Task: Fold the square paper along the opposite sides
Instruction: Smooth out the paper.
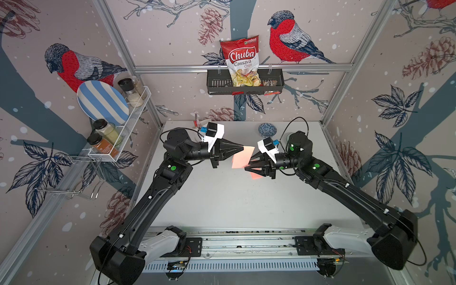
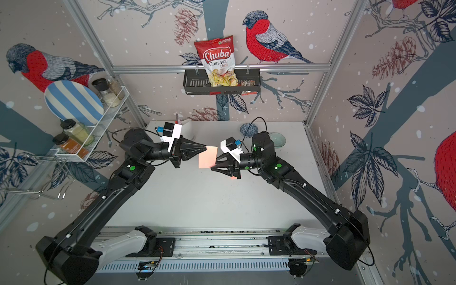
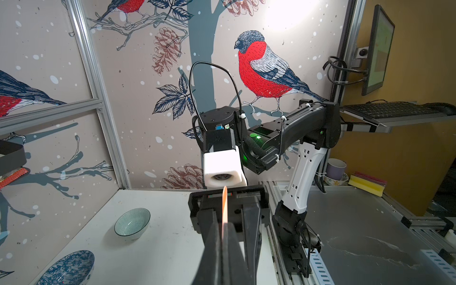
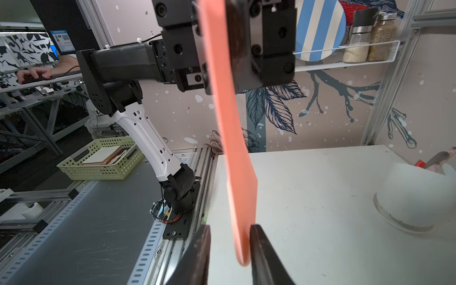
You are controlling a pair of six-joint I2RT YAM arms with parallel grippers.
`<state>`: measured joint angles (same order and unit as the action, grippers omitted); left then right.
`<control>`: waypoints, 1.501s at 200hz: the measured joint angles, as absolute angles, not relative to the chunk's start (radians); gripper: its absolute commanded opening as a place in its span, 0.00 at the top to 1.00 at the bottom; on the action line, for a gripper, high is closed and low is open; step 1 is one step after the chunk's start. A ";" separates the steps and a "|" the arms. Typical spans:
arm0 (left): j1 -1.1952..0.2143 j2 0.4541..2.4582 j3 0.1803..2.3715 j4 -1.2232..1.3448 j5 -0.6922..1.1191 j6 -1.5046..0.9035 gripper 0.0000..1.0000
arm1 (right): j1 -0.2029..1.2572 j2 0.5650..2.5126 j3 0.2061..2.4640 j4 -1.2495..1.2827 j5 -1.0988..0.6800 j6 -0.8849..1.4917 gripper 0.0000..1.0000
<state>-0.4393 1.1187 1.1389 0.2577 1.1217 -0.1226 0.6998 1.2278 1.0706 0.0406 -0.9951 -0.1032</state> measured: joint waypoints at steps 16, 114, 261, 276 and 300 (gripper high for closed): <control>-0.439 1.119 1.139 0.258 1.122 -0.123 1.00 | 0.701 1.228 1.069 0.036 -0.996 -0.101 1.00; -0.439 1.109 1.135 0.259 1.112 -0.123 1.00 | 0.704 1.210 1.033 0.030 -0.994 -0.107 1.00; -0.439 1.080 1.111 0.280 1.094 -0.131 1.00 | 0.715 1.179 0.982 0.031 -0.974 -0.106 1.00; -0.439 1.078 1.109 0.280 1.092 -0.133 1.00 | 0.722 1.177 0.979 0.030 -0.973 -0.107 0.99; -0.439 1.076 1.104 0.280 1.091 -0.134 1.00 | 0.732 1.169 0.974 0.029 -0.952 -0.107 0.98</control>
